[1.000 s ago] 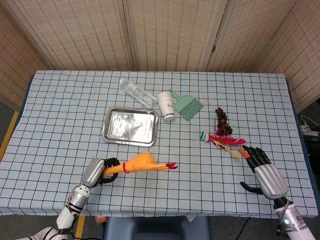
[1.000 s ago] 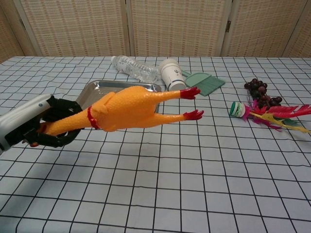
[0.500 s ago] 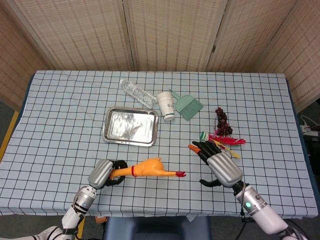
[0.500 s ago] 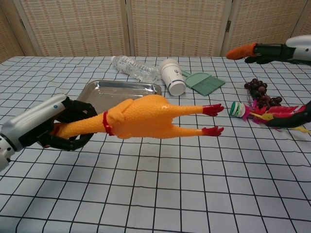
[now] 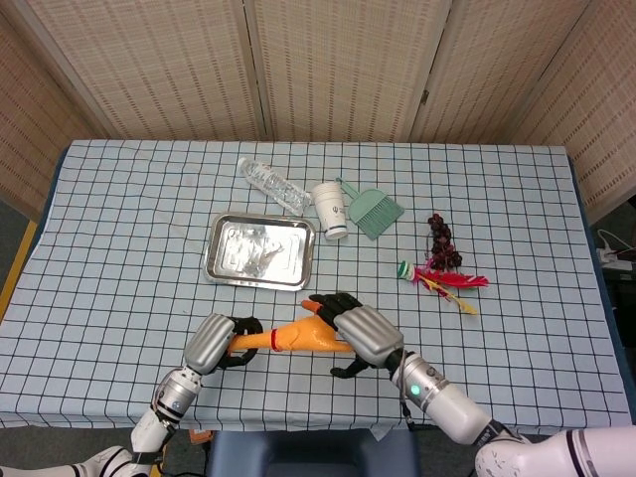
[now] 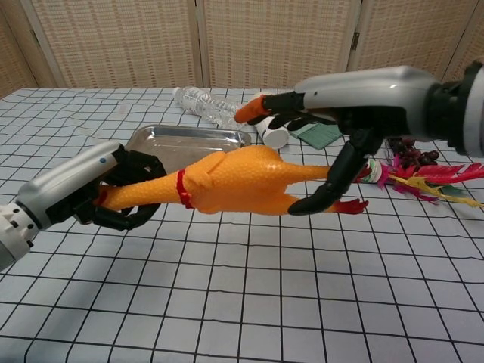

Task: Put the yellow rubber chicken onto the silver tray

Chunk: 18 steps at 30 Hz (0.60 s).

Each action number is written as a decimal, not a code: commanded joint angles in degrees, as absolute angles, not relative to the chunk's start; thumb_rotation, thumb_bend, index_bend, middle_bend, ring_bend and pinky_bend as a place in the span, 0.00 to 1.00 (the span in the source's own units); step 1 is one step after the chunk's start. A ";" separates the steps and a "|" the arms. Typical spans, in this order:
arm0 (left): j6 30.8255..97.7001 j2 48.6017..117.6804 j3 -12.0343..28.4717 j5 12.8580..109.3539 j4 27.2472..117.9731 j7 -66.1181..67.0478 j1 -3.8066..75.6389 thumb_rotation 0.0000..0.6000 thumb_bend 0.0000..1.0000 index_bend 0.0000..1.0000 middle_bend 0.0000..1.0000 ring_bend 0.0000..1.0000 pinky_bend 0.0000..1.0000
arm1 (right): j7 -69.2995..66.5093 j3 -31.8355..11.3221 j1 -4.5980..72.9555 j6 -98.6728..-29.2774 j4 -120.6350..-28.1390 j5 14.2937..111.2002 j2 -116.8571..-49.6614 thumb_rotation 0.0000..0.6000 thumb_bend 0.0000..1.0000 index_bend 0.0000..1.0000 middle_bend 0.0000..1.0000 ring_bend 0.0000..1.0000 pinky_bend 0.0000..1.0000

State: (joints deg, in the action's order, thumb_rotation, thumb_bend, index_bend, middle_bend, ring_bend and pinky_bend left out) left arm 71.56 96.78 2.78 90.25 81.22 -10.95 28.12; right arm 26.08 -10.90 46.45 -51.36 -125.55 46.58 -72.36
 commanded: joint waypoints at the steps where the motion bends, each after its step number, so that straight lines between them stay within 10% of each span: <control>1: 71.49 96.73 2.91 90.25 81.48 -10.93 28.29 1.00 0.77 0.89 0.66 0.69 0.77 | 31.26 -11.09 50.69 -56.80 -123.88 40.51 -78.40 1.00 0.14 0.00 0.00 0.00 0.00; 13: 71.68 96.17 3.04 90.40 81.72 -11.58 28.63 1.00 0.77 0.89 0.66 0.69 0.77 | 34.92 -10.93 54.32 -63.69 -119.37 35.83 -85.86 1.00 0.15 0.10 0.02 0.00 0.04; 18: 71.80 96.09 2.81 90.74 81.60 -11.94 28.74 1.00 0.77 0.89 0.66 0.69 0.77 | 34.21 -11.49 54.46 -65.88 -117.62 36.54 -88.70 1.00 0.20 0.45 0.37 0.35 0.54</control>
